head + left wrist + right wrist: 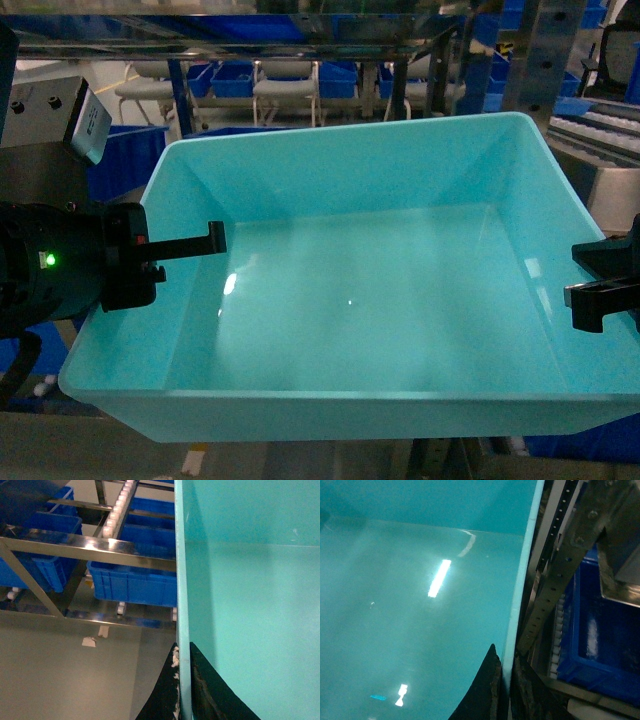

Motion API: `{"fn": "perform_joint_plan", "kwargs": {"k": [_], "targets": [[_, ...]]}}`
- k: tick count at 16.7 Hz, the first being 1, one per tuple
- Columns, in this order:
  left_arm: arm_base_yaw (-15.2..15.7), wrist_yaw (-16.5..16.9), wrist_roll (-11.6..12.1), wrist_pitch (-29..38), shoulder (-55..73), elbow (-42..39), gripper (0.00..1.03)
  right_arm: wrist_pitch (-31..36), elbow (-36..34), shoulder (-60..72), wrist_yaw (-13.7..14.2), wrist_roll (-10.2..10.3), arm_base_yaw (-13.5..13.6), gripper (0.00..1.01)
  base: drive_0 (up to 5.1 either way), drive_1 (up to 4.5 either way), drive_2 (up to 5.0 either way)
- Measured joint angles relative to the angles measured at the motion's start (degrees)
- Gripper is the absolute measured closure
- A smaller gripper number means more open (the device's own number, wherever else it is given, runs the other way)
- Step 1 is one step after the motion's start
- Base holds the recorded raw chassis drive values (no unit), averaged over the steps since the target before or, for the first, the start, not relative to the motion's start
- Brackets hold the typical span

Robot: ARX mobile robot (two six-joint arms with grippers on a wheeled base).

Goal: Organize blue bins on left shelf correctly

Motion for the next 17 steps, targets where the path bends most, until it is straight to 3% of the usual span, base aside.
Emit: {"fn": "perform_joint_plan", "kwargs": {"k": [11, 17], "targets": [[0.0, 0.0, 0.0, 0.1, 0.0, 0.0, 1.01, 0.2, 0.0, 0.0, 0.0, 0.0, 0.0, 0.98, -4.6, 3.97, 0.6], [0.1, 0.0, 0.0, 0.0, 0.0, -0.1, 1.01, 0.0, 0.0, 0.0, 0.0, 0.0, 0.2, 0.98, -0.2, 1.03, -1.3]]}}
